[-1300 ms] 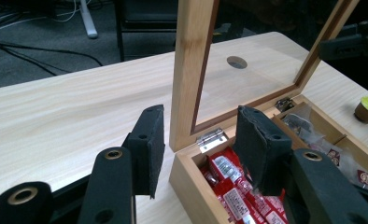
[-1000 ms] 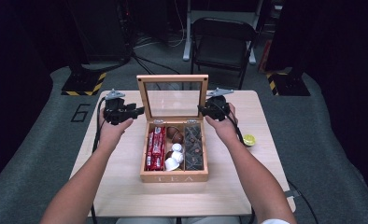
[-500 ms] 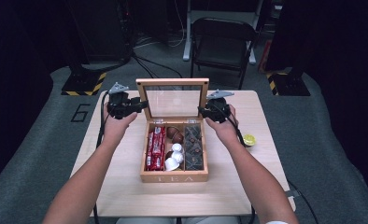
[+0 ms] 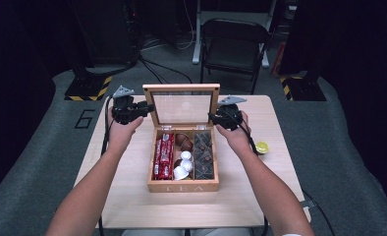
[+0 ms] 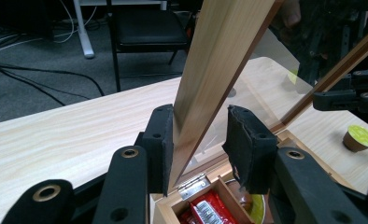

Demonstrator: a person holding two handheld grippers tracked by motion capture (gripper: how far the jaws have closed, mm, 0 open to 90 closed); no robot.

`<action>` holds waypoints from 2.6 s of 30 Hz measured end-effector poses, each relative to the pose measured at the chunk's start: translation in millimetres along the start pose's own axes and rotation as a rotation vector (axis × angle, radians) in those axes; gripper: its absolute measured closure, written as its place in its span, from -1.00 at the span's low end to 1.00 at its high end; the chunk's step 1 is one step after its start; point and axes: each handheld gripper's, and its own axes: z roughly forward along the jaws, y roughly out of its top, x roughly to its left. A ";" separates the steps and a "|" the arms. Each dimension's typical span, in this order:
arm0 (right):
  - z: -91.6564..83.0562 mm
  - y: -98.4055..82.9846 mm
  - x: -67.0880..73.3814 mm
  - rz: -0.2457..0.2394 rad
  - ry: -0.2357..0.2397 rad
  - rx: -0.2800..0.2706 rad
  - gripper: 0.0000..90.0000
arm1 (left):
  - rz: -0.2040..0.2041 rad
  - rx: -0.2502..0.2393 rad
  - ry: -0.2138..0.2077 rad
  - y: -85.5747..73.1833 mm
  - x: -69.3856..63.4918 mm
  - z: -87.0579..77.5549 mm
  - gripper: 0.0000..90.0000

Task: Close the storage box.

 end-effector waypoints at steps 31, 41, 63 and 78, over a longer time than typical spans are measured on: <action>-24.5 -3.1 5.6 0.050 0.041 -0.068 0.23 | 0.043 0.011 -0.012 -10.5 -8.0 -8.2 0.36; -44.2 2.6 14.0 0.036 0.074 -0.039 0.14 | 0.062 0.033 -0.011 -14.4 -13.8 -15.3 0.36; -88.9 -6.8 31.6 0.044 0.146 -0.071 0.11 | 0.080 0.005 -0.076 -35.1 -35.3 -54.7 0.24; -110.5 -44.7 51.3 0.029 0.195 -0.074 0.04 | 0.109 0.015 -0.103 -84.2 -51.1 -71.9 0.16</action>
